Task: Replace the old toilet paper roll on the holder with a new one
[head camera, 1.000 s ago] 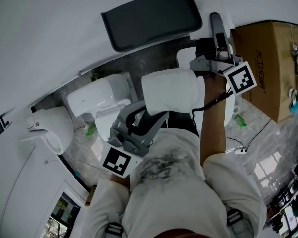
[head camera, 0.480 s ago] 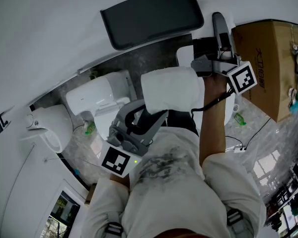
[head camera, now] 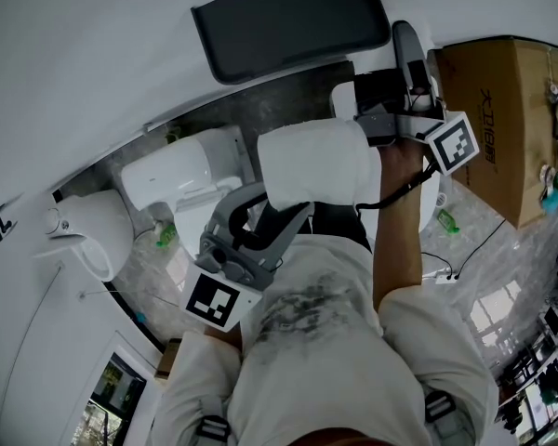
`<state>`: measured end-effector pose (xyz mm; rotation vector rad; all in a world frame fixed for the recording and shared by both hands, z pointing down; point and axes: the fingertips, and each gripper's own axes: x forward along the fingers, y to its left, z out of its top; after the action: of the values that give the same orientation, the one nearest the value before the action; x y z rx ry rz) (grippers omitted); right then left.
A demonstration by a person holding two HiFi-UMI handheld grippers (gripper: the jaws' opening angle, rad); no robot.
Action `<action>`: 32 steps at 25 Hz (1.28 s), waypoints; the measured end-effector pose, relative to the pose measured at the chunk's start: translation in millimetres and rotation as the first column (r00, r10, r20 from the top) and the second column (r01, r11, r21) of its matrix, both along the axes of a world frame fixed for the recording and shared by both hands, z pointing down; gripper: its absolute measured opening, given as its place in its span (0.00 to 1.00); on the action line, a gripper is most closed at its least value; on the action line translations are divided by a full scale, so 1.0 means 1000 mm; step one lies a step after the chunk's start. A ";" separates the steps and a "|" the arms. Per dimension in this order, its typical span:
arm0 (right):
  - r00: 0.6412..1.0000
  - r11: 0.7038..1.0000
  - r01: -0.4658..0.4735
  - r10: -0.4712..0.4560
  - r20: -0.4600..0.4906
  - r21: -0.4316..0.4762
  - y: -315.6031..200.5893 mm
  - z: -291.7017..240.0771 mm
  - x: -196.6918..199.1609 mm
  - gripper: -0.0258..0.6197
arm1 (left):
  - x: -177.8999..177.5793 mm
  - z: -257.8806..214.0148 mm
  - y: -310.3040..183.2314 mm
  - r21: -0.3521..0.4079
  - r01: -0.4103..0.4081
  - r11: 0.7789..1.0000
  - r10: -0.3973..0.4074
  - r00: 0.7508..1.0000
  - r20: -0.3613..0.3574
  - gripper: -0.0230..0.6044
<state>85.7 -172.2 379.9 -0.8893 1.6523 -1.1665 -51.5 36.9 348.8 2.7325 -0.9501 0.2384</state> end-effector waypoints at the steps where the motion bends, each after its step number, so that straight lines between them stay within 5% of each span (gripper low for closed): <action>1: 1.000 1.000 0.005 -0.005 0.002 -0.001 0.000 0.000 -0.003 0.31 | -0.002 0.000 0.000 0.000 0.006 1.000 -0.006 1.000 -0.001 0.26; 32: 0.993 0.992 0.117 -0.116 -0.029 0.035 0.026 -0.002 -0.065 0.32 | -0.043 -0.022 -0.004 0.050 0.087 0.995 -0.087 0.996 0.004 0.26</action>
<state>20.9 -146.6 377.7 -0.7970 1.7619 -1.2039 -94.6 33.0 326.4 2.7283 -1.0876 0.2110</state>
